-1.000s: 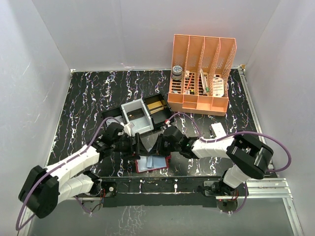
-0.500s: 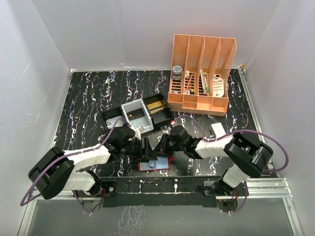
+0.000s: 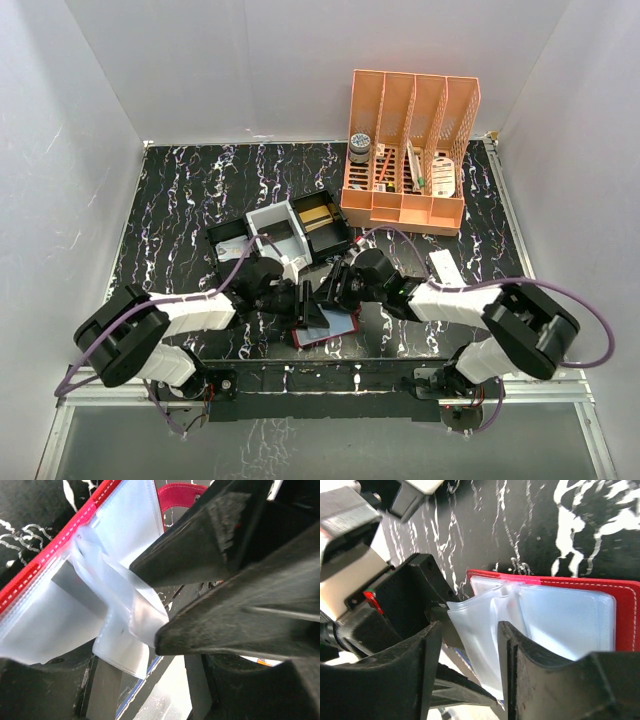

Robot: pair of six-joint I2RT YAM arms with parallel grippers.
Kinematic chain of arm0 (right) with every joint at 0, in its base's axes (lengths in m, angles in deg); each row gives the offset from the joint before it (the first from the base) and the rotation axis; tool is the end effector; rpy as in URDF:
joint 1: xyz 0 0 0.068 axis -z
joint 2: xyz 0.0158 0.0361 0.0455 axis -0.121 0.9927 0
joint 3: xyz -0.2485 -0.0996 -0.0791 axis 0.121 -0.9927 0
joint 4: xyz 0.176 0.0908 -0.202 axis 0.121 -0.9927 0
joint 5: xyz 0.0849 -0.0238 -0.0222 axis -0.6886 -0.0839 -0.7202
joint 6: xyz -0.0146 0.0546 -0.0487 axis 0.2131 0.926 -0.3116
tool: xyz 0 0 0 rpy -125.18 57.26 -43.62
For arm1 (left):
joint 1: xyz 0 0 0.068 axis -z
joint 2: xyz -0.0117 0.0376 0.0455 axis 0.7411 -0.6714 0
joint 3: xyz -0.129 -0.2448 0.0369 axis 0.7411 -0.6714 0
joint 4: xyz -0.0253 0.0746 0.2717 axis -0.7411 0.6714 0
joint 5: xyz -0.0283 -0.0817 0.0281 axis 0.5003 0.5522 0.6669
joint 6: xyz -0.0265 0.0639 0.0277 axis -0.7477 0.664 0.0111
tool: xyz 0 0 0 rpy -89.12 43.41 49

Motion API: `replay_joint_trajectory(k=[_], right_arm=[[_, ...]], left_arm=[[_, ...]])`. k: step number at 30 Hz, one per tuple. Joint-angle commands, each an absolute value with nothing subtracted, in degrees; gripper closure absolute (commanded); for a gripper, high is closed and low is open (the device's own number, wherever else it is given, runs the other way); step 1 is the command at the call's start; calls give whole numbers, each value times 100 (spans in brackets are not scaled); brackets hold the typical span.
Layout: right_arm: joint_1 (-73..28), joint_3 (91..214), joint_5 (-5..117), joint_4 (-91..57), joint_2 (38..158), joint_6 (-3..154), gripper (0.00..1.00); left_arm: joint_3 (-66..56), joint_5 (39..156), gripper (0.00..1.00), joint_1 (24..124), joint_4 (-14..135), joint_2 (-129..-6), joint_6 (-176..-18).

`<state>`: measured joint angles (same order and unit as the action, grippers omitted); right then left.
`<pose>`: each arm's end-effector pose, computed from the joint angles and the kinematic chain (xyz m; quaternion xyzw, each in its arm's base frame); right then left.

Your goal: Take the credit cards out of the card holder

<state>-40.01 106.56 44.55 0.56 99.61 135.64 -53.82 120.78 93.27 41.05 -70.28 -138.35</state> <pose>0.1908 0.2340 0.1246 0.0825 0.8799 0.4524 0.1196 0.1691 -0.2183 0.1243 0.0725 0.8536 -0.5027 0.1162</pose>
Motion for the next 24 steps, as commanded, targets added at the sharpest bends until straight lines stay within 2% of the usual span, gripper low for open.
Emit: replay_joint_trajectory(k=[1,5,16,18,21,24], right_arm=[[-3934,11161,5502,-1356,9233,13078,52],[-3826,11195,6277,-2308,8686,12993,45],[-3468,10837,6484,-2751,7727,13029,43],[-3467,10810,6327,-2608,7702,12999,44],[-3465,10827,5924,-2405,7751,12918,45],[-3480,10878,5825,-2294,7846,12870,45]], left_arm=[[-4935,12204,55,9469,3961,-7379,-13633],[-4630,12047,54,9706,3901,-7726,-13632],[-3717,11643,47,10157,4219,-8650,-13511],[-3701,11372,48,10159,4615,-8365,-13385],[-3901,10629,48,10155,5367,-7322,-13223],[-4097,9227,44,10146,6569,-6160,-13433]])
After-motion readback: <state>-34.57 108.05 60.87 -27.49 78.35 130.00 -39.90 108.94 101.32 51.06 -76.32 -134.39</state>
